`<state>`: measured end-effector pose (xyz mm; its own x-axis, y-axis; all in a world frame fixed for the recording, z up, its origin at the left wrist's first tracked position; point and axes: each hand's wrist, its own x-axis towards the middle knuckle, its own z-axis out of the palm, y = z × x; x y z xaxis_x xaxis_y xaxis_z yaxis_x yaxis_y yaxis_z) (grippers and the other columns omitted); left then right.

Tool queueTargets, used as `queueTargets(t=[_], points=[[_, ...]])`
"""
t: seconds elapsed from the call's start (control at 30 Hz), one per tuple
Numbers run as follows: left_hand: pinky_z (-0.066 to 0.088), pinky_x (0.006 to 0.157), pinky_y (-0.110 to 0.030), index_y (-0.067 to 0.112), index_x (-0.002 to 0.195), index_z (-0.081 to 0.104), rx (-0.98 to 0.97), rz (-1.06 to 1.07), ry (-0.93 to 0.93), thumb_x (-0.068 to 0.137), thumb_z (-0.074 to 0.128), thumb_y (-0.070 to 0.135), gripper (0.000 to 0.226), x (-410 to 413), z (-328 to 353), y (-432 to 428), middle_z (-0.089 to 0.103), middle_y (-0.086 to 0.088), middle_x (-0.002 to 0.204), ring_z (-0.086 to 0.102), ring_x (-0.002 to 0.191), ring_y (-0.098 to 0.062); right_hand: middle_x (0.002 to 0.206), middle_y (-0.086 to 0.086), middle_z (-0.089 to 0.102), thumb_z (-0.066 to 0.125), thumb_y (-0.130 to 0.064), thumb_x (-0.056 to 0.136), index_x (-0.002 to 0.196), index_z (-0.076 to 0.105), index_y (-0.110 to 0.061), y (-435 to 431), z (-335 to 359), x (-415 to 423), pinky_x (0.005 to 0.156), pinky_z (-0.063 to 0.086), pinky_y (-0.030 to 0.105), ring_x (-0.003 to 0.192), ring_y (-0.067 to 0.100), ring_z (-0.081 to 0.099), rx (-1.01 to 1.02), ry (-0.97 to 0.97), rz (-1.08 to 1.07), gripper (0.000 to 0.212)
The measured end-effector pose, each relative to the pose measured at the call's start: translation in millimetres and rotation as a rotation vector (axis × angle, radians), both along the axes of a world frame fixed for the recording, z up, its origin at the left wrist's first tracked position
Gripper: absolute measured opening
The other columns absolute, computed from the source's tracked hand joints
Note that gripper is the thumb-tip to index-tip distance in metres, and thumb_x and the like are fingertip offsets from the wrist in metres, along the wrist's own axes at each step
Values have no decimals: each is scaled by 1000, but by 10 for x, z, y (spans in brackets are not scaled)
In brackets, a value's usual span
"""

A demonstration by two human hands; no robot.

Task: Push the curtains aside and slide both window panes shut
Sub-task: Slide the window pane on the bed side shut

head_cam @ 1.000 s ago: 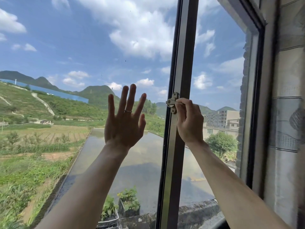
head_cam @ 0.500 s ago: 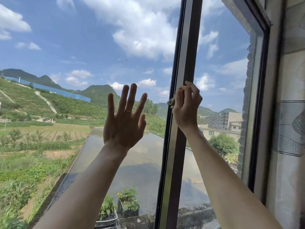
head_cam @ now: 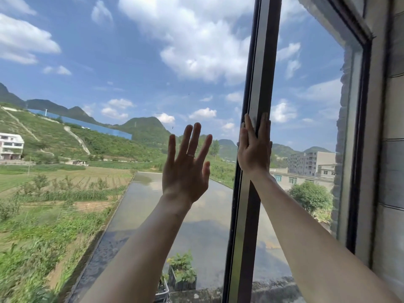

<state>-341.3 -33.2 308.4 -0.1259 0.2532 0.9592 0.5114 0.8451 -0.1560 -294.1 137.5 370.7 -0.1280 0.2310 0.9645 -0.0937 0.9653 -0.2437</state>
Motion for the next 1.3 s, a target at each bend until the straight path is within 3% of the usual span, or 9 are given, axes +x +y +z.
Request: queueTargets(t=[0.1, 0.17, 0.27, 0.37, 0.53, 0.73, 0.87, 1.0, 1.3], points=[[-15, 118, -48, 28, 157, -6, -93, -22, -81, 97, 38, 42, 75, 89, -8, -154, -24, -5, 162, -24, 148, -21, 165, -4, -6, 26, -36, 106, 153, 15, -42, -71, -127, 155, 119, 9, 57, 151, 14, -3, -48, -138, -21, 49], [-13, 119, -46, 27, 158, 4, -166, -54, -89, 95, 43, 38, 74, 157, -79, -342, -16, -2, 163, -18, 149, -20, 165, -4, -8, 32, -28, 105, 154, 9, -41, -166, -315, 281, 119, 10, 56, 151, 15, -1, -65, -193, -9, 56], [0, 121, -50, 26, 156, 24, -222, -48, -99, 91, 49, 34, 70, 266, -362, -766, 2, -3, 165, -1, 152, -22, 166, 0, 2, 49, -23, 97, 156, 15, -27, -436, -823, 419, 120, 15, 51, 151, 17, 4, -56, -206, 72, 69], [6, 120, -55, 28, 154, 28, -214, 25, -165, 87, 53, 32, 72, 371, -764, -1283, 9, -4, 165, 7, 152, -23, 164, 0, 12, 58, -22, 93, 153, 27, -20, -820, -1372, 500, 120, 17, 50, 151, 16, 9, -30, -238, 206, 68], [5, 120, -55, 31, 155, 25, -217, 239, -347, 86, 55, 32, 75, 622, -1390, -2373, 4, -2, 165, 7, 152, -23, 163, 1, 13, 63, -18, 90, 151, 33, -17, -1613, -2067, 490, 120, 18, 51, 151, 16, 8, 45, -373, 447, 68], [-9, 119, -44, 43, 153, -4, -98, 507, -583, 95, 42, 39, 74, 1062, -1816, -3550, -8, 6, 164, -1, 151, -16, 162, 8, 15, 65, -13, 85, 149, 36, -10, -2684, -2467, 609, 119, 21, 51, 151, 22, 12, 113, -432, 706, 71], [-8, 118, -43, 43, 154, 4, 12, 532, -576, 94, 44, 39, 72, 1247, -1822, -4055, -5, 8, 165, 0, 151, -15, 162, 10, 16, 70, -13, 83, 148, 37, -10, -3287, -2585, 672, 117, 24, 54, 150, 23, 12, 127, -445, 789, 73], [-4, 120, -47, 42, 155, 4, 55, 532, -506, 93, 43, 38, 74, 1232, -1746, -4458, -13, 9, 164, -6, 151, -12, 164, 8, 9, 67, -20, 85, 151, 33, -13, -3812, -2650, 670, 117, 20, 58, 152, 22, 6, 190, -458, 791, 74], [1, 120, -52, 30, 157, 14, 264, 344, -299, 97, 40, 34, 66, 699, -1567, -5533, 1, 3, 166, 0, 152, -16, 165, 9, 9, 57, -33, 87, 152, 31, -17, -5077, -2607, 396, 116, 19, 61, 152, 24, 5, 271, -308, 589, 72]])
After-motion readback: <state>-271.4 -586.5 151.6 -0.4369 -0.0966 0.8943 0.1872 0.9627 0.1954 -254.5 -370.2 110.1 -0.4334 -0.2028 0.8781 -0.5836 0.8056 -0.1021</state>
